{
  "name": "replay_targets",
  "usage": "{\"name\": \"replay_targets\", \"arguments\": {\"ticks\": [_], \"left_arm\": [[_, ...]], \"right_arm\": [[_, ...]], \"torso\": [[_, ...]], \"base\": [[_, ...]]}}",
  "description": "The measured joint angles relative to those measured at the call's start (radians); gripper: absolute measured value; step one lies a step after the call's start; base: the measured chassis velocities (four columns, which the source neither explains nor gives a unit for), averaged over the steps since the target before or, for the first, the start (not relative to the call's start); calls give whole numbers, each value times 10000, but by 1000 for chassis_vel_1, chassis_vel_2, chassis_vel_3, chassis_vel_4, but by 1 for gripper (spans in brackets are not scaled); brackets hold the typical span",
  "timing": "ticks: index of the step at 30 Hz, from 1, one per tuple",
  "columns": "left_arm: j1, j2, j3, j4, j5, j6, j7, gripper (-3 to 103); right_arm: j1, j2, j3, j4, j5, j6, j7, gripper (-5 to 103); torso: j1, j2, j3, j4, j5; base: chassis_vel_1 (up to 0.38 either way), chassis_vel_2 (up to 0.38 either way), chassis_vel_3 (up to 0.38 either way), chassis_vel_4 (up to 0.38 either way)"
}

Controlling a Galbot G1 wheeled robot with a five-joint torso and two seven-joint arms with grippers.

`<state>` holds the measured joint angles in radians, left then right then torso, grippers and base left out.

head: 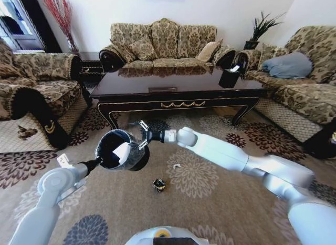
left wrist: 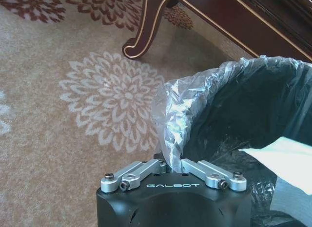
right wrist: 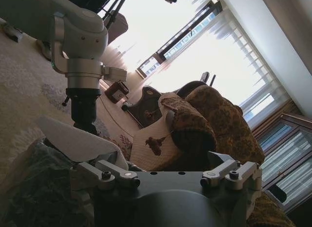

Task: Move to the front of the table and pick up the trash from the floor, then place it into the trash bin.

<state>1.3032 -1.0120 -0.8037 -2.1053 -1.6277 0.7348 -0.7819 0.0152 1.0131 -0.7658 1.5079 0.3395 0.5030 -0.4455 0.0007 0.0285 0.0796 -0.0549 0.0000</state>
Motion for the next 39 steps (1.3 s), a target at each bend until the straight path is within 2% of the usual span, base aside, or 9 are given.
{"name": "replay_targets", "arguments": {"ticks": [4, 11, 15, 19, 23, 24, 31, 35, 39], "left_arm": [[29, -9, -8, -19, 11, 0, 0, 0], [68, 8, -16, -24, 73, 0, 9, 0], [65, 30, -28, -30, 73, 0, 15, 0], [101, 28, -56, -35, 91, 0, 20, 0], [323, 37, -245, 11, 241, 2, 26, 0], [323, 37, -245, 11, 241, 2, 26, 0], [637, 366, -810, -173, -107, 8, -295, 0], [852, 486, -1336, -264, -387, 7, -474, 0], [995, 572, -1901, -279, -657, 8, -528, 0]], "right_arm": [[22, -68, 1, 68, 16, -113, -185, 100], [-54, -337, -509, 379, 1551, -1505, -196, 100], [-26, -382, -587, 418, 1998, -1789, -116, 100], [-21, -473, -522, 483, 2567, -1966, 355, 100], [-355, -882, -153, 737, 3695, -2508, 1499, 100], [-355, -882, -153, 737, 3695, -2508, 1499, 100], [-1534, -1638, 407, 697, 4227, -4258, 3499, 100], [-2299, -1806, 527, 563, 4484, -4773, 4057, 100], [-3019, -1790, 539, 238, 4437, -4827, 4111, 100]], "torso": [[0, 0, 0, -1, 0], [0, 0, 0, -1, 0], [0, 0, 0, -1, 0], [0, 0, 0, 0, 0], [0, 0, 0, 1, 0], [0, 0, 0, 1, 0], [0, 0, 0, -4, 2], [0, 2, 0, -3, 2], [0, 2, -1, 1, 1]], "base": [[0, 0, 0, 0], [0, 0, 0, 0], [0, 0, 0, 0], [0, 0, 0, 0], [0, 0, 0, 0], [0, 0, 0, 0], [0, 0, 0, 0], [0, 0, 0, 0], [0, 0, 0, 0]]}}
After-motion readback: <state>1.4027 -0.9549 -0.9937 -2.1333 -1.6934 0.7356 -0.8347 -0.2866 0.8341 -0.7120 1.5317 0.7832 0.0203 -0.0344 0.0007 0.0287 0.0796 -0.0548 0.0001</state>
